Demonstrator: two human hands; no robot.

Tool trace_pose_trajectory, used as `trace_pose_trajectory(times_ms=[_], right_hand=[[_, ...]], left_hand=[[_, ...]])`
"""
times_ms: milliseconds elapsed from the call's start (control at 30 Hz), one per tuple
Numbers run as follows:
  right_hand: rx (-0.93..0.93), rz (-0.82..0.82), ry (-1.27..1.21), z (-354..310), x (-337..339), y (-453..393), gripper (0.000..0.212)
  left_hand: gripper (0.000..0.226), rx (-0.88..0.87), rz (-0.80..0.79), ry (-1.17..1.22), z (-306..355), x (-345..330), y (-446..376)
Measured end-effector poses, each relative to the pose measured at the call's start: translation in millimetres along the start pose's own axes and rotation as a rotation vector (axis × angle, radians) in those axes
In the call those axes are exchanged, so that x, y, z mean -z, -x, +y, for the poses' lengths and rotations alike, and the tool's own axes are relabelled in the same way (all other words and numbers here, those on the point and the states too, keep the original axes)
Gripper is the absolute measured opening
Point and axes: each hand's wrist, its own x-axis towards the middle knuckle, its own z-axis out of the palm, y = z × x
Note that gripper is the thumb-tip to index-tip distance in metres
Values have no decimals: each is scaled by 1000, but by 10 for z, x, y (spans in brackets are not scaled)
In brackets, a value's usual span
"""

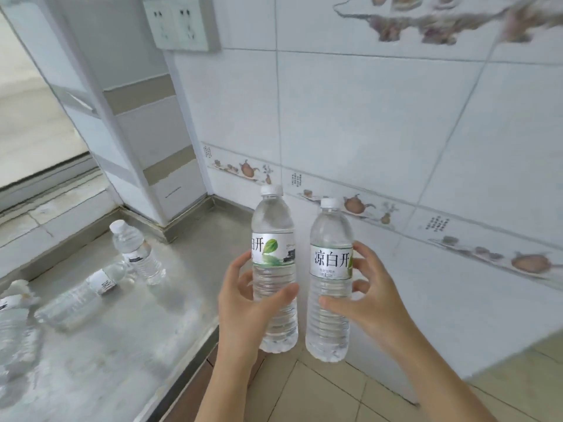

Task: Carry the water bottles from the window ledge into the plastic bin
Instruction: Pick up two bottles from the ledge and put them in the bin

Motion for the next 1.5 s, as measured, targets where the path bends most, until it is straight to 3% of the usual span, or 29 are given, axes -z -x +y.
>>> trace_pose_trajectory(times_ms=[67, 233, 533, 1067, 1500], right_hand=[[2, -11, 16, -18, 53, 26, 98], [-28, 215, -13, 47, 479, 398, 94], [-67, 539, -27, 322, 1778, 1113, 96], [-103, 931, -74, 785, 4484, 2343, 94], [-100, 1154, -61, 1122, 6441, 2117, 93]], left_hand=[[80, -29, -9, 2, 4, -31, 5], [84, -63, -254, -45, 3, -496, 73], [78, -68, -580, -64, -50, -1986, 674], [79, -27, -873, -24, -19, -4637, 2131], [81, -25, -1041, 24, 51, -7002, 2271]])
